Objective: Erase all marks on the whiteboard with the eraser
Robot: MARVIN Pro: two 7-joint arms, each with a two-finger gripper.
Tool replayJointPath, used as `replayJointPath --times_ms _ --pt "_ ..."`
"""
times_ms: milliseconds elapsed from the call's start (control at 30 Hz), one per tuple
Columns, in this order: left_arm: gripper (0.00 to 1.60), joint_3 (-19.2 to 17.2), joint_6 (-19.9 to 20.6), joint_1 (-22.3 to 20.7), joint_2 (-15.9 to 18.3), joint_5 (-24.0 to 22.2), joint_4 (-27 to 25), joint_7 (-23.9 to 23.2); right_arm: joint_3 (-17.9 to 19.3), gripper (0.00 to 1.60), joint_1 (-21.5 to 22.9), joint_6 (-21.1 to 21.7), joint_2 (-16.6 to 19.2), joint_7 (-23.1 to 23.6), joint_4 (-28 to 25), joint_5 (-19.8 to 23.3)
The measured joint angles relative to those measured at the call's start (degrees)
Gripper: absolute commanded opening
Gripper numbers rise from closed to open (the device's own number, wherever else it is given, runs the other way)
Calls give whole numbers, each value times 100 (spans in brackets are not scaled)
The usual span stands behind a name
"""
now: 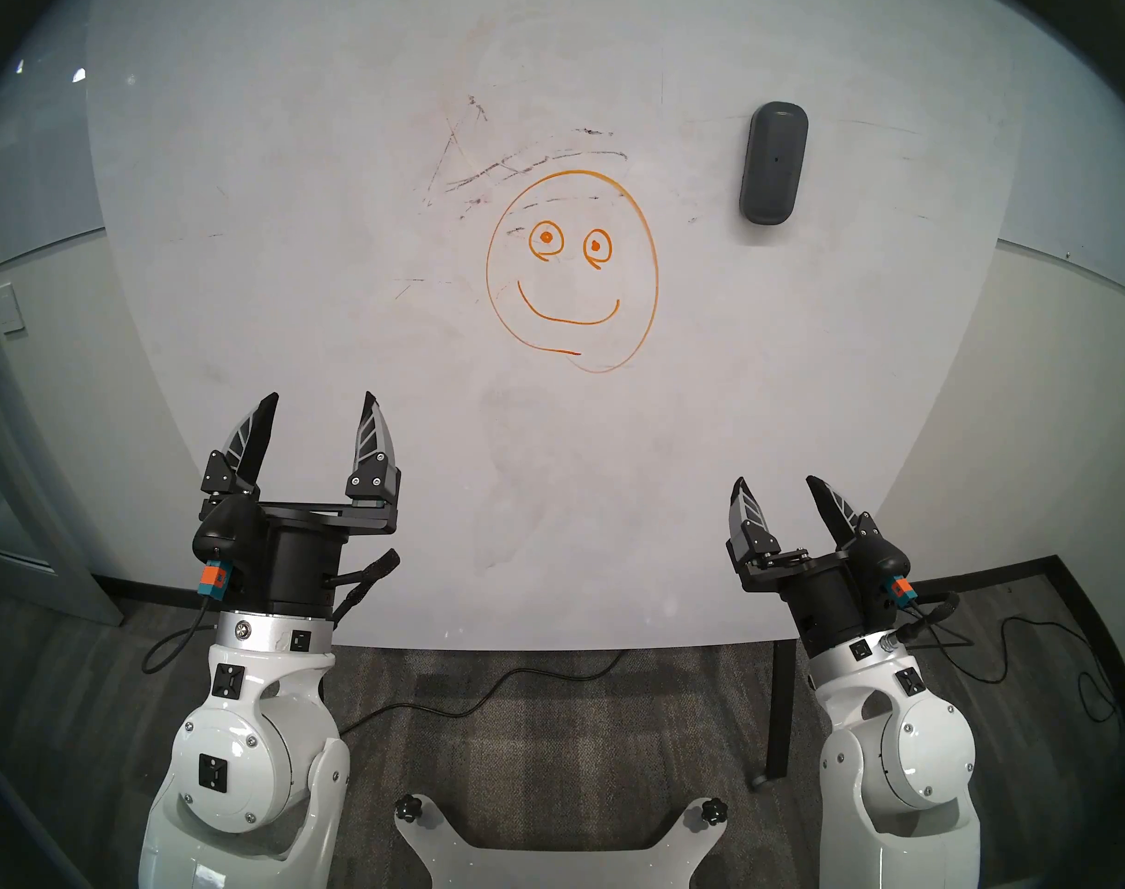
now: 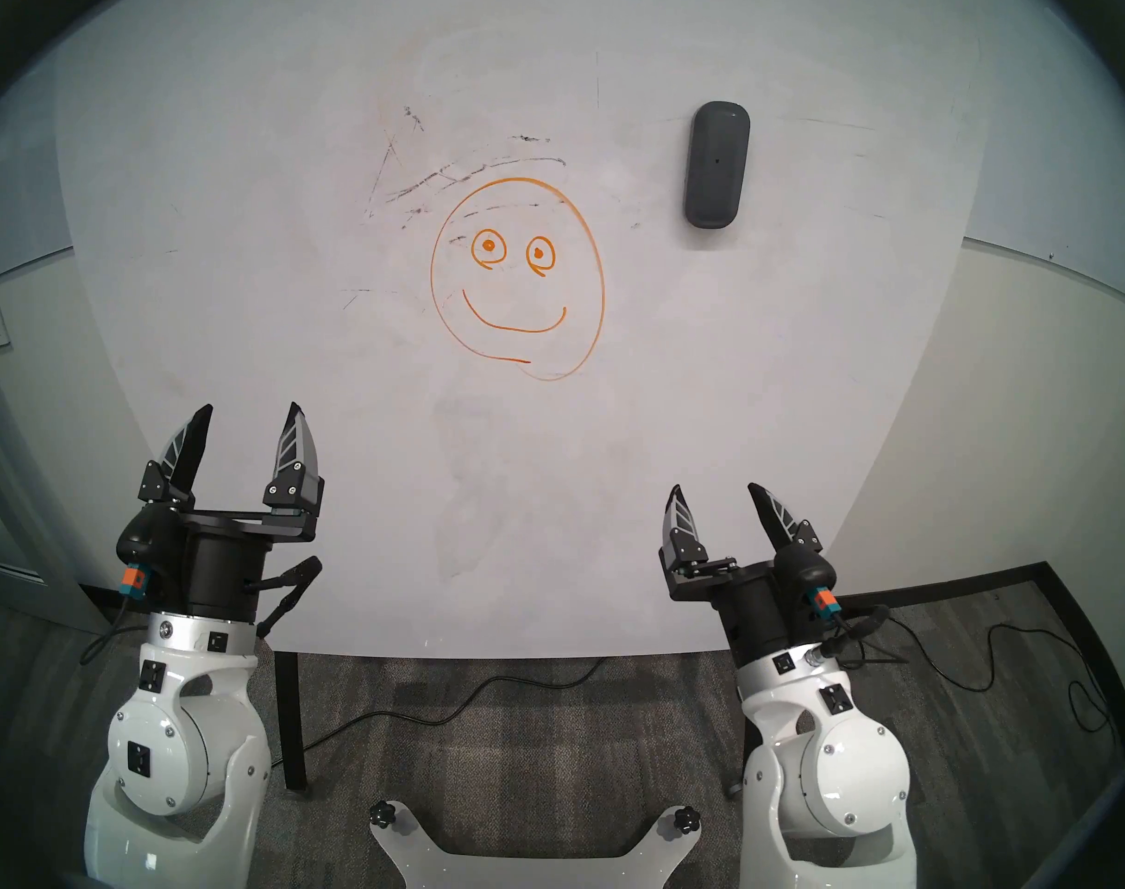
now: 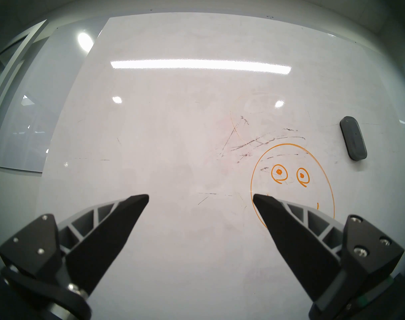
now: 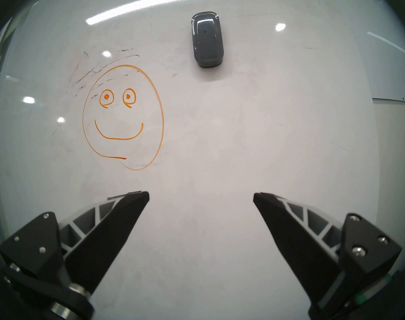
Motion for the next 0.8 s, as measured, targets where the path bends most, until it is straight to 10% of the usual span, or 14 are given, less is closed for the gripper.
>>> replayJointPath --times_ms 800 --pt "160 1 0 0 0 1 3 1 341 160 847 1368 214 58 -484 370"
